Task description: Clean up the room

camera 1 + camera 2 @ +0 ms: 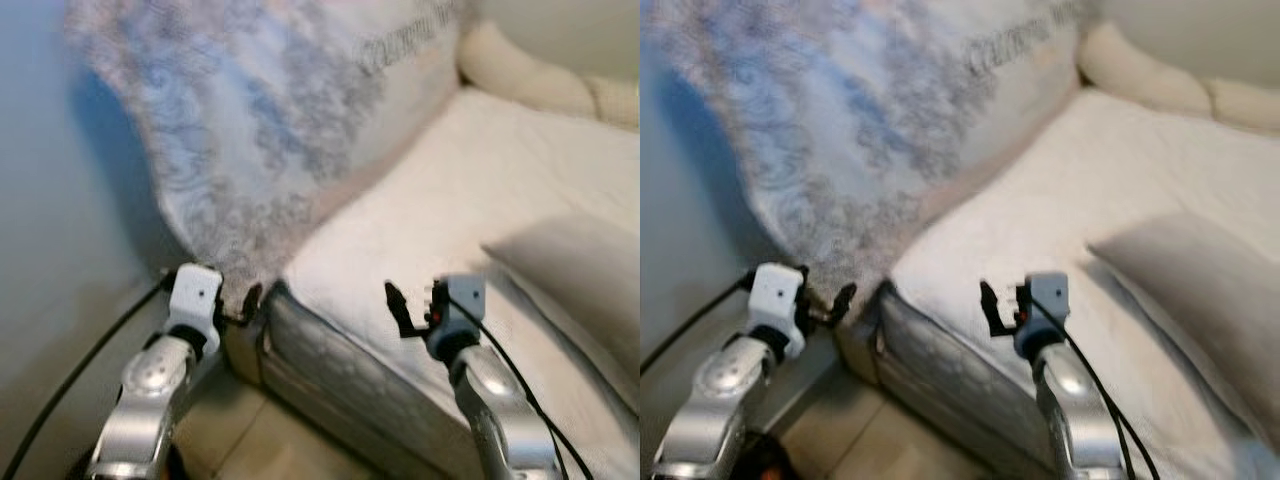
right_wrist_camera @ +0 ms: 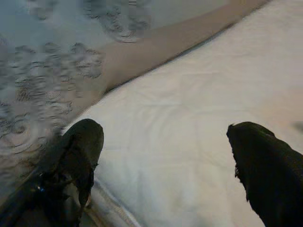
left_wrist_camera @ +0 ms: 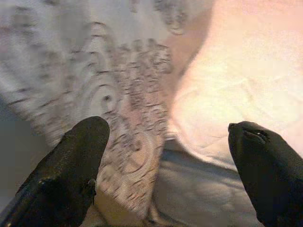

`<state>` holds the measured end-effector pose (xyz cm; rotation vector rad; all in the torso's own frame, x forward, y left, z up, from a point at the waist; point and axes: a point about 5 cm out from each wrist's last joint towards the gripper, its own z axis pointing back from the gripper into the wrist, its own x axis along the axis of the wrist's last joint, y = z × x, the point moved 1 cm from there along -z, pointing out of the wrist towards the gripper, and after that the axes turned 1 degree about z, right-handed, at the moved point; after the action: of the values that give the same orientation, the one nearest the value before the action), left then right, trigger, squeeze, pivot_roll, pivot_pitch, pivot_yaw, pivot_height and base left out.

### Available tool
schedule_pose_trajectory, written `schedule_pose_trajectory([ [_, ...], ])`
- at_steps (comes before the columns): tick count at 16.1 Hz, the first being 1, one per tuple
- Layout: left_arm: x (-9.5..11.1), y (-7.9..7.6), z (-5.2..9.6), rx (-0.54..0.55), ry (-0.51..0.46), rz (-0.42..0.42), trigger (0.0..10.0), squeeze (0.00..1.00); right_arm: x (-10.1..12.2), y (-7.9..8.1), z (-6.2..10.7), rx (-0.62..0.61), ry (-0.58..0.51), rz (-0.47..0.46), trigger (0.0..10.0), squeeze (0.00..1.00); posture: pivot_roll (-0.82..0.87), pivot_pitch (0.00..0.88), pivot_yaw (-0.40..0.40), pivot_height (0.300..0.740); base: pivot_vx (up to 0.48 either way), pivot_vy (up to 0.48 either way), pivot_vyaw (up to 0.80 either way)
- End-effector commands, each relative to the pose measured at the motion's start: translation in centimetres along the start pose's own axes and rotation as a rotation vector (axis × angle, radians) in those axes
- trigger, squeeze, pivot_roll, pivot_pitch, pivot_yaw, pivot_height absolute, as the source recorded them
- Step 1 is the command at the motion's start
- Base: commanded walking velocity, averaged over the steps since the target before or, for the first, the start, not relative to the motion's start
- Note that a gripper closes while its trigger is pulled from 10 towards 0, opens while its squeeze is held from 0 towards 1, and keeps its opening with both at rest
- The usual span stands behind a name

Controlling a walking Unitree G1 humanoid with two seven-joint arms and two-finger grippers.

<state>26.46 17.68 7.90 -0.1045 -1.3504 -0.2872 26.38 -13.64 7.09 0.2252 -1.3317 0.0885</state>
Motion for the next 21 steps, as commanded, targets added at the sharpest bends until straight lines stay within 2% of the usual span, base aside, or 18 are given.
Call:
schedule_pose_trajectory([
  [1, 0.8, -0.4, -0.4, -0.021, -0.021, 0.005, 10.0, 0.00, 0.0, -1.0, 0.2, -0.042, 0.000, 0.005, 10.0, 0.00, 0.08, 0.000, 0.028, 0.740, 0.000, 0.000, -0.80],
  [3, 1.3, 0.3, -0.6, 0.069, -0.063, 0.002, 10.0, 0.00, 0.1, -1.0, 0.1, -0.046, -0.007, -0.001, 10.0, 0.00, 0.08, 0.000, 0.030, 0.740, 0.000, 0.000, -0.80],
  [4, 1.4, 0.9, -0.7, 0.112, -0.069, 0.058, 10.0, 0.00, 0.2, -0.9, 0.0, -0.047, -0.009, -0.002, 10.0, 0.00, 0.08, 0.000, 0.030, 0.740, 0.000, 0.000, -0.80],
  [8, 1.4, 0.3, -0.9, 0.077, -0.060, 0.017, 10.0, 0.00, 0.2, -1.2, 0.1, -0.066, -0.016, -0.001, 10.0, 0.00, 0.08, 0.000, 0.033, 0.740, 0.000, 0.000, -0.80],
  [15, 1.5, 0.2, -1.1, 0.090, -0.070, -0.022, 10.0, 0.00, 0.5, -1.4, -0.2, -0.072, -0.028, 0.013, 10.0, 0.00, 0.08, 0.000, 0.021, 0.740, 0.000, 0.000, -0.80],
  [17, 1.5, 0.2, -1.2, 0.089, -0.072, -0.025, 10.0, 0.00, 0.7, -1.4, -0.3, -0.065, -0.042, 0.023, 10.0, 0.00, 0.08, 0.000, 0.019, 0.740, 0.000, 0.000, 0.00],
  [21, 1.5, 0.2, -1.3, 0.096, -0.074, -0.030, 10.0, 0.00, 0.8, -1.4, -0.4, -0.060, -0.046, 0.030, 10.0, 0.00, 0.08, 0.000, 0.014, 0.740, 0.000, -0.344, 0.00],
])
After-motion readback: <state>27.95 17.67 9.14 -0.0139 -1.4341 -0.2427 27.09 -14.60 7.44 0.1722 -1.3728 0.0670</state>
